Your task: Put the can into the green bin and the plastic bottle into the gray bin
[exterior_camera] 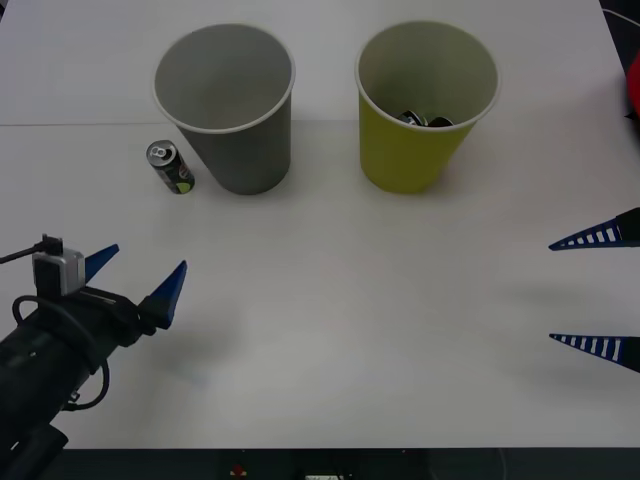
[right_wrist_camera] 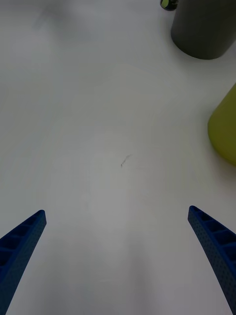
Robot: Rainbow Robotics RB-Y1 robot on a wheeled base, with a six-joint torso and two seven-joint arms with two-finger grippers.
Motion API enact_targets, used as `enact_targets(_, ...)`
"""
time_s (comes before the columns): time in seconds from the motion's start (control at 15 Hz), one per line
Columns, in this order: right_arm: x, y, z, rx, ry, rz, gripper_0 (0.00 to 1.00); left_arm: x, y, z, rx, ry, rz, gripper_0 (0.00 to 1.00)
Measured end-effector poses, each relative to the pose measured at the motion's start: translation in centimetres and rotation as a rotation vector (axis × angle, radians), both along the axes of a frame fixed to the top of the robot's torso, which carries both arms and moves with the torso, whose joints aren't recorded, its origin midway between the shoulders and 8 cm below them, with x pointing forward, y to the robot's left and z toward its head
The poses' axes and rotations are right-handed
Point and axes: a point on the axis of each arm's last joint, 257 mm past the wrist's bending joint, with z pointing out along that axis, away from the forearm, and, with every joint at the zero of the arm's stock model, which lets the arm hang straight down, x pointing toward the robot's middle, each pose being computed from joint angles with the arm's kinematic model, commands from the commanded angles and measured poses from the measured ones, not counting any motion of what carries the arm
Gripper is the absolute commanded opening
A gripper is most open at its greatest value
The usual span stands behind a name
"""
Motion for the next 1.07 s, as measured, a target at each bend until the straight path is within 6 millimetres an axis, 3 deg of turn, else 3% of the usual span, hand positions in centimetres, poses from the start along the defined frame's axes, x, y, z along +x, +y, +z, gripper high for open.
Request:
enact_targets(0.2, 0.0, 0.0, 0.0, 0.000, 0.000, 0.000, 1.00, 0.2, 0.2, -0.8, -0.037, -0.021, 0.027, 1.00)
enact_targets(0.47, 0.0, 0.0, 0.0, 0.000, 0.000, 0.000, 1.00, 2.3, 1.8, -2.0, -0.029, -0.089, 0.050, 1.00)
enact_targets(1.07, 0.0, 0.0, 0.0, 0.000, 0.000, 0.000, 1.00, 7.1, 2.2, -3.3, -0.021, -0.140, -0.036, 1.00)
